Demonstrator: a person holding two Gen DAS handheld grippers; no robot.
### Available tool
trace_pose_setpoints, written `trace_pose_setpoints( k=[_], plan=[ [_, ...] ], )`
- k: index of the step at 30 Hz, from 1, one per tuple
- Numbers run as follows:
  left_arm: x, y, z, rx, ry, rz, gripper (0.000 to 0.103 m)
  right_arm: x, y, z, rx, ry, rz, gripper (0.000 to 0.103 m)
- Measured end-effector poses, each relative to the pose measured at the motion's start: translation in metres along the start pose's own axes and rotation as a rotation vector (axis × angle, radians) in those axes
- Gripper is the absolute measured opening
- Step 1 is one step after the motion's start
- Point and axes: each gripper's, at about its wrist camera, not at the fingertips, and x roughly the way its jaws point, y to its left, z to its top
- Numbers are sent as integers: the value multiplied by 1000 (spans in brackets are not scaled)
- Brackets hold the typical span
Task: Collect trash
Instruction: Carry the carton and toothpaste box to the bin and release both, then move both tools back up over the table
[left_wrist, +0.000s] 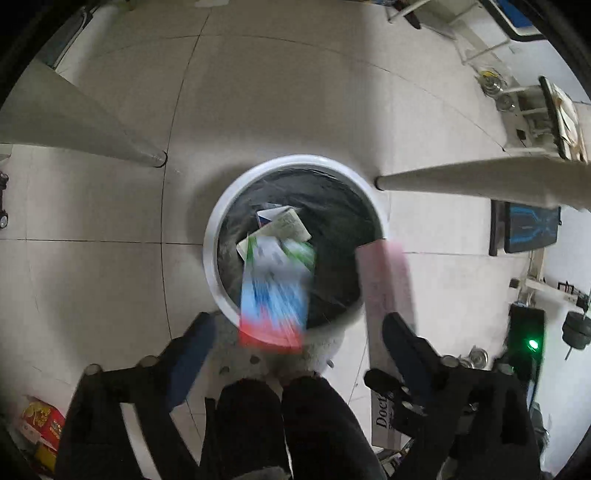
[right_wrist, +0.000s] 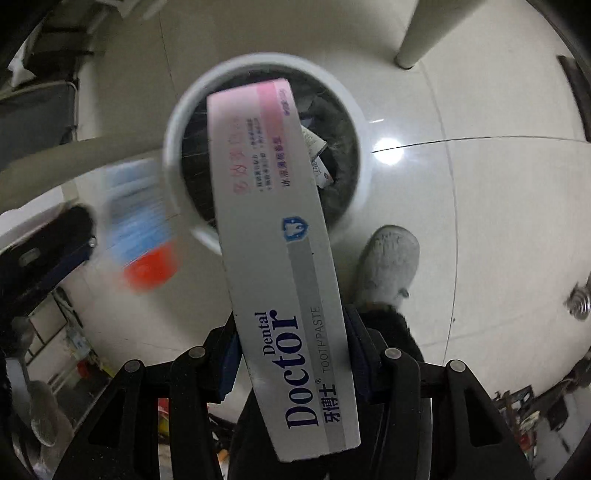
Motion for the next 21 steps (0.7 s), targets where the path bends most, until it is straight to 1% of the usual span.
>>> trace_pose_setpoints(
  k=[2, 3, 4, 5, 6, 9, 10, 13, 18, 21],
  plan=[
    [6, 9, 2, -9, -13, 24, 95, 17, 0, 15, -6, 4, 18, 65],
    [6, 12, 1, -10, -27, 45, 95, 22, 0, 22, -8, -7, 19, 82],
    [6, 12, -1, -10, -41, 66, 95, 25, -2, 24, -9, -19, 21, 94],
    [3, 16, -3, -9, -53, 77, 95, 26, -3, 26, -12, -41, 27, 98],
    [0, 19, -6, -10, -77, 107, 95, 23, -1, 26, -23, -65, 20, 102],
    [-10, 22, -16, 4, -119, 205, 95, 13, 5, 21, -70, -137, -77, 102],
    [-12, 23, -18, 7, -122, 214, 95, 8, 7, 17, -89, -161, -116, 102],
    [-26, 24, -29, 10, -124, 230, 95, -11, 11, 10, -121, -208, -175, 102],
    [-51, 12, -43, 27, -132, 250, 95, -46, 17, -3, -143, -279, -236, 102],
    [-74, 6, -53, 44, -146, 258, 95, -69, 21, -16, -153, -305, -248, 102]
  ],
)
